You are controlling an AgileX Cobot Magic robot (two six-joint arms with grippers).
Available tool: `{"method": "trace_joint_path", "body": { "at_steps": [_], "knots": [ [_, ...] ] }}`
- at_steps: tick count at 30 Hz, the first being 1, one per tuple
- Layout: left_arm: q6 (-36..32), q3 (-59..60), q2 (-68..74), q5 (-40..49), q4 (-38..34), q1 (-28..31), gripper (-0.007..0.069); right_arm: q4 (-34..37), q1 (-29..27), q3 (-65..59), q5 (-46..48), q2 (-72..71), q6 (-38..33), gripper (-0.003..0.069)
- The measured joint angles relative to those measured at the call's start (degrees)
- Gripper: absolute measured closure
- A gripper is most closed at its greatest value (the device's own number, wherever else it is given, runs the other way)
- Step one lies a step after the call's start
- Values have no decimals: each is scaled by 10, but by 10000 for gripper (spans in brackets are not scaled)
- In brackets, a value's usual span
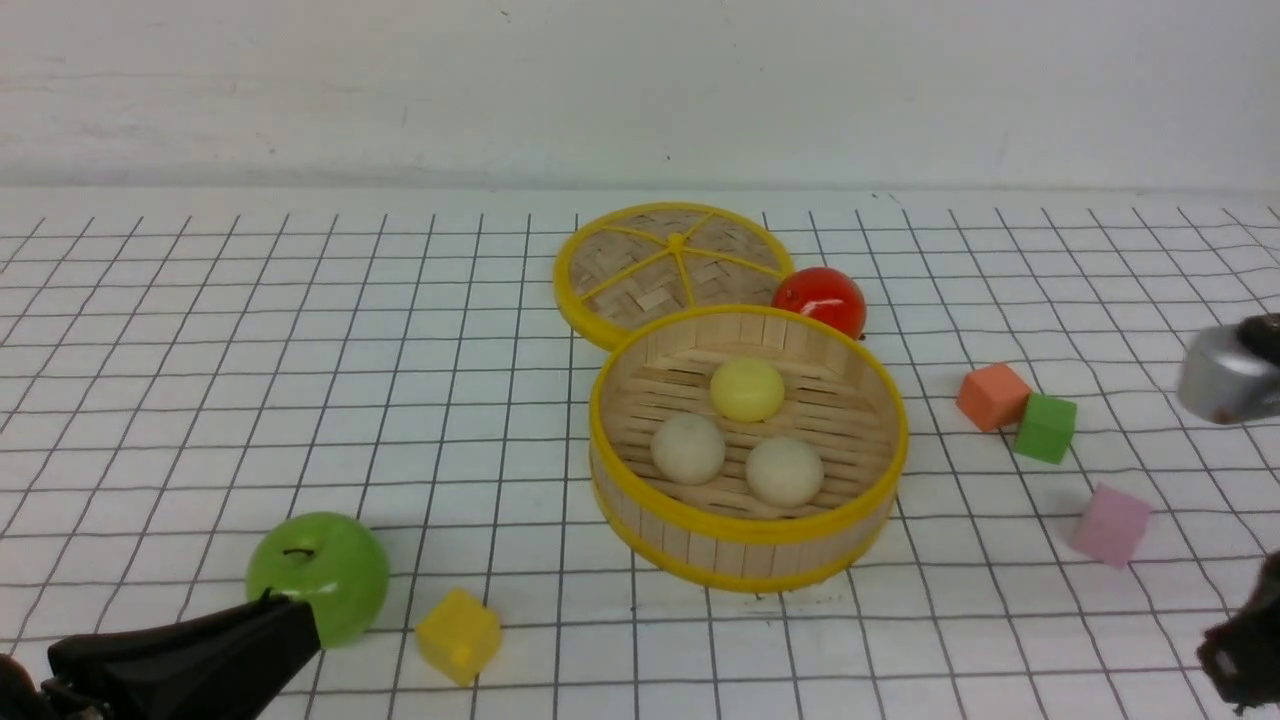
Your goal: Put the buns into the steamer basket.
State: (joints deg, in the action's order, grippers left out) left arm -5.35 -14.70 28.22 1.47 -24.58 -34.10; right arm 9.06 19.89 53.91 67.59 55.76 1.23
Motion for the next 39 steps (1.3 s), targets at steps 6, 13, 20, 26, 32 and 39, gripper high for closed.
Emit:
{"method": "trace_joint_path", "body": {
  "at_steps": [6,13,20,26,32,39],
  "knots": [
    [0,0,0,2,0,0,552,-8,-70,-221,-267,-257,-49,678],
    [0,0,0,2,-1,0,550,-38,-142,-523,-438,-551,-53,678],
    [0,0,3,1,-1,0,544,-43,-153,-547,-445,-564,-46,678],
    [0,0,7,3,-1,0,540,-43,-153,-548,-448,-564,-46,676],
    [0,0,7,4,-1,0,533,-43,-153,-549,-449,-564,-46,672],
    [0,0,7,4,-1,0,533,-43,-153,-549,-450,-564,-45,669]
  ]
}}
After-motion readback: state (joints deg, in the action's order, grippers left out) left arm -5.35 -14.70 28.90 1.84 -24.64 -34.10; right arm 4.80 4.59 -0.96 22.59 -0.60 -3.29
